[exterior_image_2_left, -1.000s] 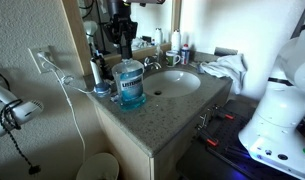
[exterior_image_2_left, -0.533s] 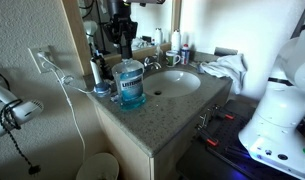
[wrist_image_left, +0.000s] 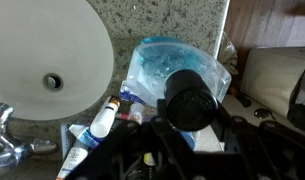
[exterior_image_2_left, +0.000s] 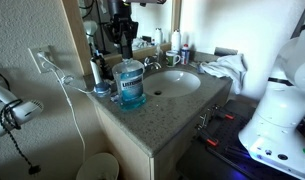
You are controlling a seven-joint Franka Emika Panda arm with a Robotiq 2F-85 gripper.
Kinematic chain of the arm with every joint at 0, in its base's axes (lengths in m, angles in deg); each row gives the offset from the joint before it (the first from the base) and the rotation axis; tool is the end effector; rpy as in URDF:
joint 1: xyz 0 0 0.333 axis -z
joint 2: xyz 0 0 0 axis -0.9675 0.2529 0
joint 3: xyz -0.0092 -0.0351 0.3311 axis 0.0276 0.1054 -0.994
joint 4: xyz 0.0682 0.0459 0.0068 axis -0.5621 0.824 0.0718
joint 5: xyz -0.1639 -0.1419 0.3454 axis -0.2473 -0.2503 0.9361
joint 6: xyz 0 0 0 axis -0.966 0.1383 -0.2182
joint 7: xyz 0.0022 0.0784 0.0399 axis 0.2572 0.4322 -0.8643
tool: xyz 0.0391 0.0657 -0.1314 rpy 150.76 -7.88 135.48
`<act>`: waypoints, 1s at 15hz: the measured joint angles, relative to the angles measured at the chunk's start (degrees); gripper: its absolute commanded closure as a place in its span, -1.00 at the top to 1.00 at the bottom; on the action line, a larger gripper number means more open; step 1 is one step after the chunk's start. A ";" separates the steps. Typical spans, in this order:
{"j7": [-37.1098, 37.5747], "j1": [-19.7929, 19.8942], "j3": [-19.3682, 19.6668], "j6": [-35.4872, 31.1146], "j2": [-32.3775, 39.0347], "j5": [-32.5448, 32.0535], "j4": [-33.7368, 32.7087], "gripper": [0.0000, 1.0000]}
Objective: Take the black lid and put it on the Listerine bottle
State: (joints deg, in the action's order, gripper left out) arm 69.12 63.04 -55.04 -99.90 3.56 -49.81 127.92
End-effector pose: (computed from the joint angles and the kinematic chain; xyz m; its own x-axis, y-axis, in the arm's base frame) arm 0.5041 0.2494 0.4619 0.9954 0.0932 0.0238 0.0933 -0.9956 -0.0022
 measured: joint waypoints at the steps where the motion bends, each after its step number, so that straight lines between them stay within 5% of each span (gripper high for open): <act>1: 0.57 0.00 0.00 0.16 -0.03 -0.01 0.00 -0.60; 13: 13.63 0.09 0.03 1.34 -0.24 -1.80 0.03 -0.60; 14: 13.63 0.09 0.04 1.36 -0.24 -1.80 0.03 0.40; 15: 13.63 0.09 0.04 1.36 -0.24 -1.80 0.03 0.42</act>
State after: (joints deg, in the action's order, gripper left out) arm 82.75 63.12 -55.01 -98.53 3.31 -51.60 127.95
